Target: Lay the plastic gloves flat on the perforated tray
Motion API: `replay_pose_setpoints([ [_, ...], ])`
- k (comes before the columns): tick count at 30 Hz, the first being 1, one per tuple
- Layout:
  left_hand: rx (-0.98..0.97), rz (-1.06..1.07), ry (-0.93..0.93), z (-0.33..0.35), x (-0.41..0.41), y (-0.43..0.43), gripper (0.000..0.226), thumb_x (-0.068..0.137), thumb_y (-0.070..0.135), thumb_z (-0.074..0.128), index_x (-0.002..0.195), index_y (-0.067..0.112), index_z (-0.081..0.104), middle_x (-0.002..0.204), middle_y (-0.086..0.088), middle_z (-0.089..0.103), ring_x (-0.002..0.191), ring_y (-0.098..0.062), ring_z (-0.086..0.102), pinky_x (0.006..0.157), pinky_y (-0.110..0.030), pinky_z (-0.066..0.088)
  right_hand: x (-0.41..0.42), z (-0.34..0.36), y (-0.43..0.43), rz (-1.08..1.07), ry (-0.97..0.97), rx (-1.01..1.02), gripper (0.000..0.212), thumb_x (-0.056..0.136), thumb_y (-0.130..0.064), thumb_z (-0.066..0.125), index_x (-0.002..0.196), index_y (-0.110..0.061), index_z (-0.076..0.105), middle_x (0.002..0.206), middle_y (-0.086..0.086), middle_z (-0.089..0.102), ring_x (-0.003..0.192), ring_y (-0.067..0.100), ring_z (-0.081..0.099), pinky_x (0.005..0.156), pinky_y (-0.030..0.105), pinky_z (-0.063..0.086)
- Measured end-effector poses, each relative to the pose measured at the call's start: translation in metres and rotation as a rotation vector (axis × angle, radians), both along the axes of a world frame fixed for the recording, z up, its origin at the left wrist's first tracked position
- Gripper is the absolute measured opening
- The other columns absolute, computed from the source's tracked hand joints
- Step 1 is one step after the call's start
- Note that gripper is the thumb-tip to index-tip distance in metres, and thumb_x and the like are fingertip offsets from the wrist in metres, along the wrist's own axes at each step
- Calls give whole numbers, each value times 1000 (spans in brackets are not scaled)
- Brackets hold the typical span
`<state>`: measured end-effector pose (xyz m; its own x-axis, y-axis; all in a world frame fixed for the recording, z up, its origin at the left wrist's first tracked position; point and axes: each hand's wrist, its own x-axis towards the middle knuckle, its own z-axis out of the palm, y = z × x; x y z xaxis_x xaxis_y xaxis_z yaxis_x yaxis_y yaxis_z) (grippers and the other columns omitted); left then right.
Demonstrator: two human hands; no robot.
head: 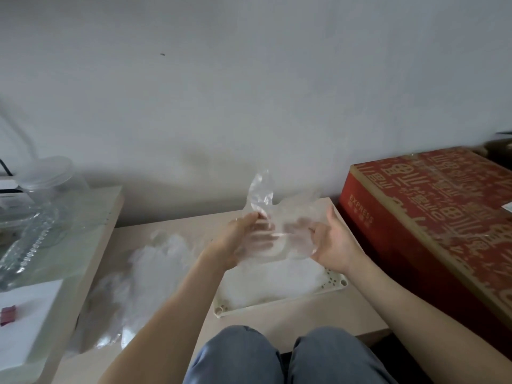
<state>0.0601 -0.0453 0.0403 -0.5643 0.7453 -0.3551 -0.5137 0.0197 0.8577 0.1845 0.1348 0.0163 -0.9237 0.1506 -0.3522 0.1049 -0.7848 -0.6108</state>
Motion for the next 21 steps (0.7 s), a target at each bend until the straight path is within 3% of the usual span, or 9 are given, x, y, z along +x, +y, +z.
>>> replay_pose_setpoints([
  [2,-155,22,37,-14,-4,-3,20,99,24,48,99,10,62,88,-9,67,82,-28,68,68,-35,56,-2,-4,3,22,15,79,44,81,-52,61,92,-10,64,117,20,64,110,34,60,79,38,52],
  [5,-287,17,-9,-30,-10,-9,21,99,23,49,107,8,61,92,-11,66,78,-28,68,63,-35,56,-5,-15,6,81,-47,255,21,86,-28,58,95,-9,58,101,20,69,94,33,67,73,34,57],
  [12,-238,132,-201,-55,-23,-10,17,99,19,51,100,7,63,85,-12,72,75,-31,72,56,-33,58,-12,-37,2,335,-120,429,43,81,-16,69,121,-6,56,105,18,68,89,27,68,85,35,54],
  [14,-178,174,-276,-61,-26,-8,15,98,19,52,96,9,62,78,-9,73,70,-28,72,52,-29,56,-15,-40,-1,352,-123,435,55,75,-12,69,127,-5,53,100,17,67,88,24,67,81,29,55],
  [17,-138,195,-329,-66,-27,-9,17,100,22,50,95,11,62,77,-7,73,67,-25,72,49,-26,55,-18,-40,-5,357,-124,478,52,79,-1,67,128,-6,51,88,16,65,83,20,68,72,19,51],
  [19,-173,163,-281,-66,-25,-10,17,100,22,49,96,13,62,76,-5,73,64,-23,71,49,-28,55,-19,-38,-4,345,-119,510,46,83,3,61,127,-4,49,77,12,65,80,21,67,65,15,47],
  [21,-316,131,-105,-68,-24,-13,18,99,21,49,98,13,65,74,-3,72,58,-19,69,47,-26,53,-18,-37,-2,330,-142,535,39,87,5,55,125,-4,50,74,11,63,77,19,67,65,17,48],
])
